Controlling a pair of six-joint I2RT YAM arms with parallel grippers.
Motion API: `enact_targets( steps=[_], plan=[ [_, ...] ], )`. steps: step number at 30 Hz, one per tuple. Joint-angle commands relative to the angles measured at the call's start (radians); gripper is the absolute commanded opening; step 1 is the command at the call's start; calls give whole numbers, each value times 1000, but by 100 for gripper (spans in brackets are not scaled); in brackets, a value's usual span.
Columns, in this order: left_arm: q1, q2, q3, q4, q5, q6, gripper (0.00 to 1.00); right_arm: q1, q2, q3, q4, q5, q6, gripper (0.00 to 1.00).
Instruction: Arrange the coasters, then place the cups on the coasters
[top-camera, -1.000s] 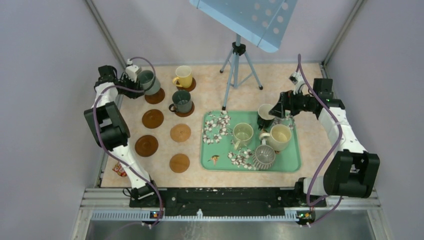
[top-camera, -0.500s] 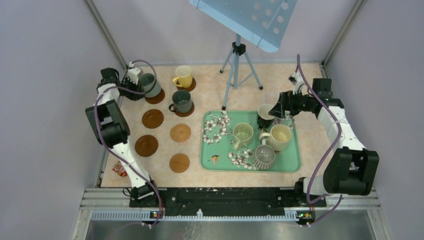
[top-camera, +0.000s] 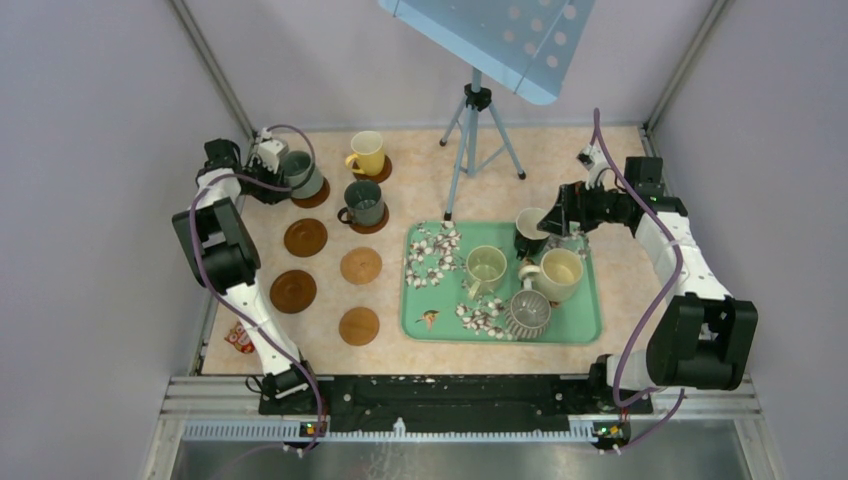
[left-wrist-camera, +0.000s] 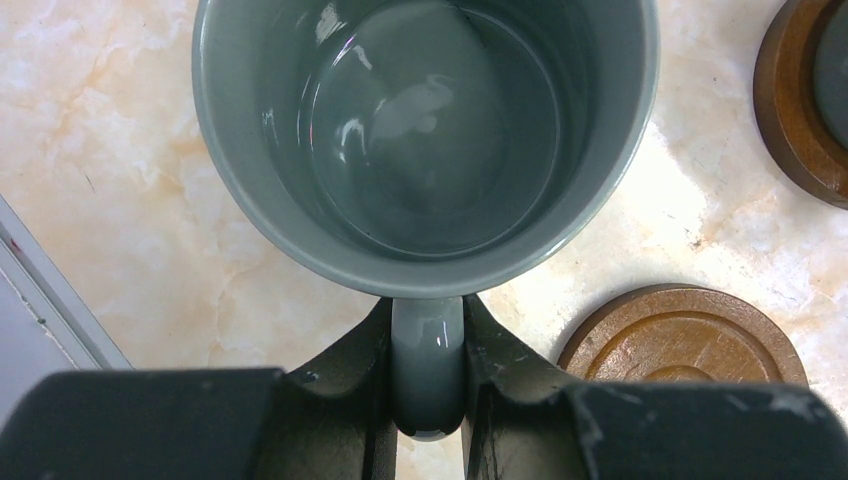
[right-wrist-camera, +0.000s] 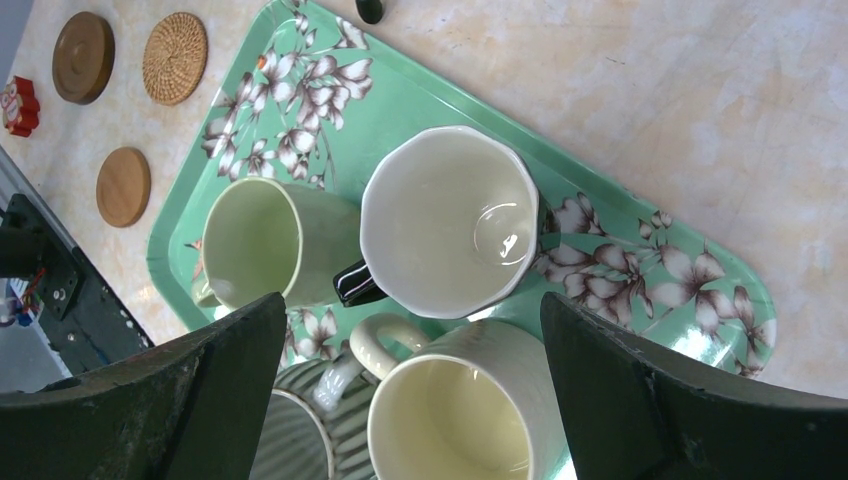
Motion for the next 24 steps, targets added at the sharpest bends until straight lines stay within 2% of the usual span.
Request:
enact_targets(
  steps=[1,24],
  plan=[
    [-3,-15,11,66,79,30,0,-8,4,30,25,-12,-8,96],
    [-12,-43,-37,32,76,87,1,-8,5,29,23,-17,-9,96]
  ],
)
